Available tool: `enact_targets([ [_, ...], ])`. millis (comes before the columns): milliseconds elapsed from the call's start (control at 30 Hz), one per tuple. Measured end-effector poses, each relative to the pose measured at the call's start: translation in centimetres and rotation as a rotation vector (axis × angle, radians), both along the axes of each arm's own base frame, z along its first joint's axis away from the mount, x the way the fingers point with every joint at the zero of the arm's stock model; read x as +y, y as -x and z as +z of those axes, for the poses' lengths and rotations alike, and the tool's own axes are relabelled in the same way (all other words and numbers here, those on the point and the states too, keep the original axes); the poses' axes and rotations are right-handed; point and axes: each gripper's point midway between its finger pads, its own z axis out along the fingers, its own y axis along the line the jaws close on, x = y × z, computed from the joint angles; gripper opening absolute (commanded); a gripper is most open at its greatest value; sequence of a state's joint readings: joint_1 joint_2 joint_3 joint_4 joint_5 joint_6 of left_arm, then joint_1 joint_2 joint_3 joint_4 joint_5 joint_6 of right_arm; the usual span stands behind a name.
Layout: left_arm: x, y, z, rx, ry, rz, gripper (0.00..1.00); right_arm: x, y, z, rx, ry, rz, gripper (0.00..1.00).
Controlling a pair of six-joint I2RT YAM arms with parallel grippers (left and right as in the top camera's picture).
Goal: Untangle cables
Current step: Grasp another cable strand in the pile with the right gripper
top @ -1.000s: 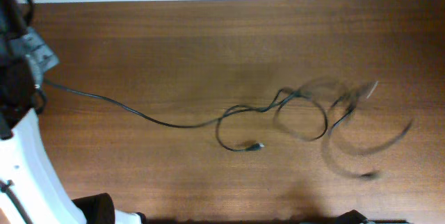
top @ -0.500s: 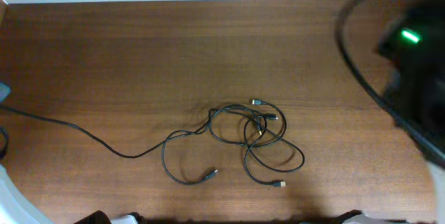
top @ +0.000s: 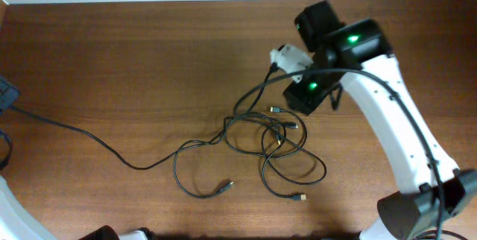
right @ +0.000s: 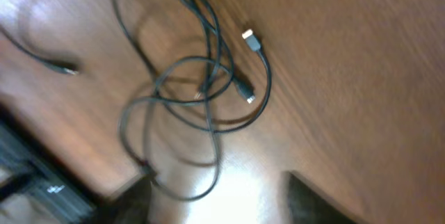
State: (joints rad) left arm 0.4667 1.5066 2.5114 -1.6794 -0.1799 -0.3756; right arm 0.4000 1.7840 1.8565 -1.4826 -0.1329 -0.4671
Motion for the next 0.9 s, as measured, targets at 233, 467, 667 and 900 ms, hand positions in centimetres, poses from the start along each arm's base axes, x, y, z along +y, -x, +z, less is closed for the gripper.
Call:
enact_targets([
  [233, 0.0, -0.1, -0.1, 0.004, 0.003, -0.005, 0.0, 1.4, 3.5, -11.9, 0.189, -0.078, 0.163, 0.59],
  [467, -0.3, -0.3, -0.2, 0.008, 0.006, -0.03, 0.0, 1.5, 7.7, -16.8, 0.311, -0.15, 0.149, 0.59],
  [667, -0.4, -0.3, -0.2, 0.008, 0.008, -0.033, 0.0, 1.3, 9.0, -18.1, 0.348, -0.161, 0.126, 0.63],
  [900, -0.4, -0.3, -0.2, 0.007, 0.008, -0.033, 0.0, 1.2, 8.9, -17.3, 0.363, -0.147, 0.114, 0.63],
])
